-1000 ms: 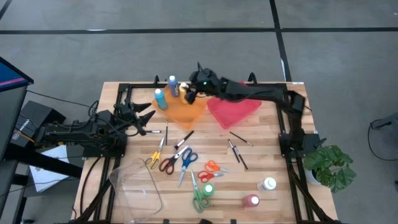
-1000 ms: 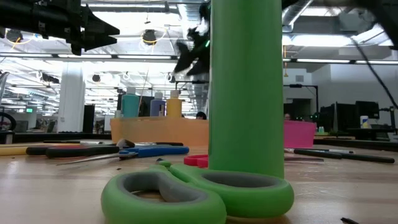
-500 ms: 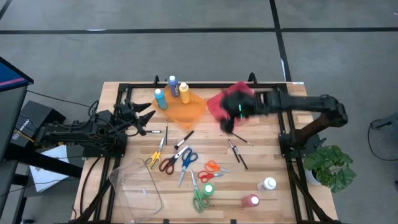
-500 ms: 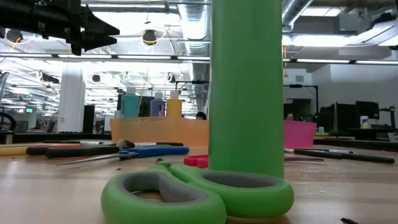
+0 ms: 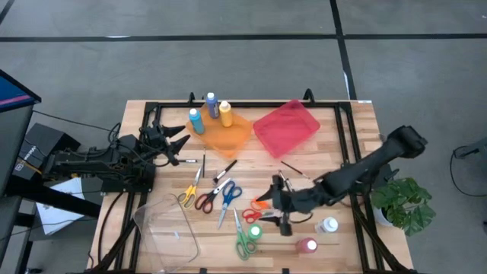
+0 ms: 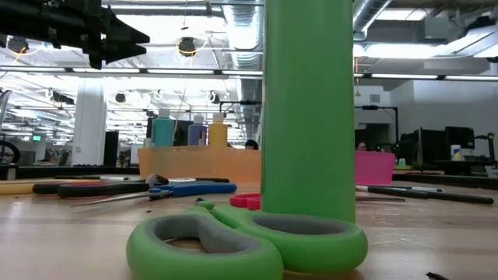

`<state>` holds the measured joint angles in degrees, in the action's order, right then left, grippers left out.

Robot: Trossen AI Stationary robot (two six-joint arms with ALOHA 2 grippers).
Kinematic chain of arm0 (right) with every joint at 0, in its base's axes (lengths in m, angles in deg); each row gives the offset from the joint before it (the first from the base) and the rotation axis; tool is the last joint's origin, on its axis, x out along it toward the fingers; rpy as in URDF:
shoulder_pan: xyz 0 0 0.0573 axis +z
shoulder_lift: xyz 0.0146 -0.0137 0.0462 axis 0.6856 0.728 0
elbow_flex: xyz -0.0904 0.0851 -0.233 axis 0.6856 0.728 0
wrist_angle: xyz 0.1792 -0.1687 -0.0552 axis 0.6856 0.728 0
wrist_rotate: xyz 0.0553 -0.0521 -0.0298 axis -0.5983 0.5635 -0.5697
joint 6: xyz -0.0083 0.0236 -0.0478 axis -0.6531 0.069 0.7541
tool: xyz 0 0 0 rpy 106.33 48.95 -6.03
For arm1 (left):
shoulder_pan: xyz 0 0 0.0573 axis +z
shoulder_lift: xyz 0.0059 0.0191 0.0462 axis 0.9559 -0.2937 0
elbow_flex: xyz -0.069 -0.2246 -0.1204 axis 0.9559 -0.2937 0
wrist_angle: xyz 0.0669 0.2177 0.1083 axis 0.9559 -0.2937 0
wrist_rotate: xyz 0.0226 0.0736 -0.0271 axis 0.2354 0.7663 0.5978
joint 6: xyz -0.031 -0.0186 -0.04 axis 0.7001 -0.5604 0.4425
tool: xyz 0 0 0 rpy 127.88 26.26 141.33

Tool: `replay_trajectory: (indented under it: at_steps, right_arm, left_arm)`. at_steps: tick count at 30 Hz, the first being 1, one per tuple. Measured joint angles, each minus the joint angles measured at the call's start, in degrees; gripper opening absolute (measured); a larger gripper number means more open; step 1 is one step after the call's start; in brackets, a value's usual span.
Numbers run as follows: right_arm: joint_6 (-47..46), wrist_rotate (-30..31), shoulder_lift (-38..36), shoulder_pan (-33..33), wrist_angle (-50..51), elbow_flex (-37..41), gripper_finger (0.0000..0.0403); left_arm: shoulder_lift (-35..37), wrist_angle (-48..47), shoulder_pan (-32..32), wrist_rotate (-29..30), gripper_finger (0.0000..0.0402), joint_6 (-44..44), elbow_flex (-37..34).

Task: Pick & Place Paint Supplies
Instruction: Put the green paint bottle into the orange bin

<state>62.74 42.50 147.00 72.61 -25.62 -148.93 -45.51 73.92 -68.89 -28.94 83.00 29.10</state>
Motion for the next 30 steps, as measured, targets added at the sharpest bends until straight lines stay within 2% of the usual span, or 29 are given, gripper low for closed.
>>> replay_trajectory:
  at_steps: [4, 9, 12, 20, 30]
  right_arm:
    - [0.7, -1.0, 6.1, -0.3, -6.3, -0.3, 0.0280]
    - [-0.7, -9.5, 12.5, -0.9, -14.4, -0.2, 0.0280]
    - [-2.1, -11.5, 13.3, -0.5, -17.5, -0.3, 0.0280]
    - [-2.3, -8.4, 12.1, 1.6, -17.2, -0.3, 0.0280]
    - [-2.8, -8.5, 17.9, 1.3, -20.3, -0.2, 0.0280]
  left_arm:
    - [-0.9, 0.2, 0.0, 0.0, 0.0200, 0.1, 0.0]
    - [-2.2, -0.2, 0.0, 0.0, 0.0200, 0.4, 0.0]
    - [-3.1, 0.1, 0.0, 0.0, 0.0200, 0.6, 0.0]
    - [-3.1, 0.0, 0.0, 0.0, 0.0200, 0.6, 0.0]
    - [-3.1, 0.0, 0.0, 0.0, 0.0200, 0.6, 0.0]
